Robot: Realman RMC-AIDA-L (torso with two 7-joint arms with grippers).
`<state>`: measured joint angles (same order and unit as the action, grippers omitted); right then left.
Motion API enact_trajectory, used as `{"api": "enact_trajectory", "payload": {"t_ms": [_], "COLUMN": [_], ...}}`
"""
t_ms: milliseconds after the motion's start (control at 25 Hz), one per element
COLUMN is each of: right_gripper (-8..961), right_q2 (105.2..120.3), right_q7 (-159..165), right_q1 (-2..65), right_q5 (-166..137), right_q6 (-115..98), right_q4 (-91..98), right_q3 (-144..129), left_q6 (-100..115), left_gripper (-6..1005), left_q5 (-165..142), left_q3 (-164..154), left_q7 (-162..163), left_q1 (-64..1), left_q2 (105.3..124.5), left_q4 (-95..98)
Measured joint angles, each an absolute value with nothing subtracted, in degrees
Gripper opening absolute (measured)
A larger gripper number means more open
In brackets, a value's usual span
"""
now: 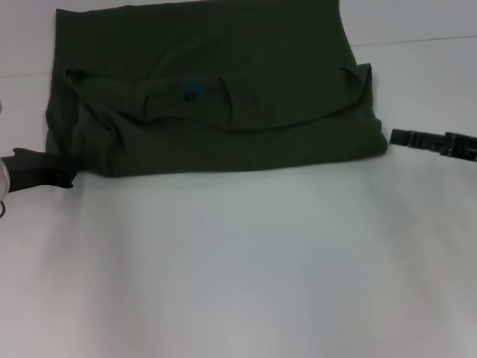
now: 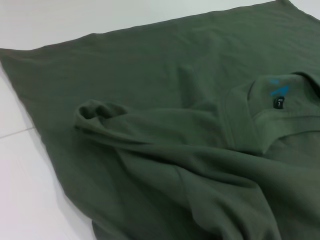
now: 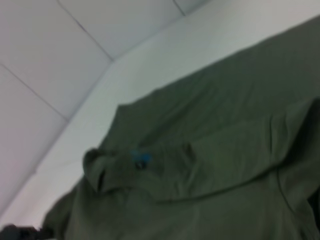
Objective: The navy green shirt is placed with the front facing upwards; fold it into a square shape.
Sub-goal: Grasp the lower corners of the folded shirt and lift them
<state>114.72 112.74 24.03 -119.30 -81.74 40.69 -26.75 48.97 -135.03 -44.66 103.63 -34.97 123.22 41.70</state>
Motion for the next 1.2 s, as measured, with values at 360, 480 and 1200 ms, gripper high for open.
{"api": "enact_trajectory", "payload": {"t_ms": [360,480,1200], "right_gripper": [763,763,761], "right_q2": [114.83,114.73,115.19], "right_q7": [115.4,116.2,121.0], "right_q1": [26.9,27.8,31.5], "right_q5": [-123.6,-123.9,-128.5], "right_q6": [-78.0,-76.1,-63.1], "right_q4": [41.1,41.1,38.2], "right_q3": [-27.2,-27.2,-33.8], "left_q6": [49.5,49.8,50.8], "left_gripper": [47,47,48], "left_q5": [-135.2,-135.3,-135.3], "left_q3": [-45.0,-45.0,-45.0], "left_q7": [103.7,103.6,103.7], "left_q1": [-35.1,-35.3,-35.8], "left_q2": [123.22,123.22,122.86], "left_q4": [41.9,41.8,41.9]}}
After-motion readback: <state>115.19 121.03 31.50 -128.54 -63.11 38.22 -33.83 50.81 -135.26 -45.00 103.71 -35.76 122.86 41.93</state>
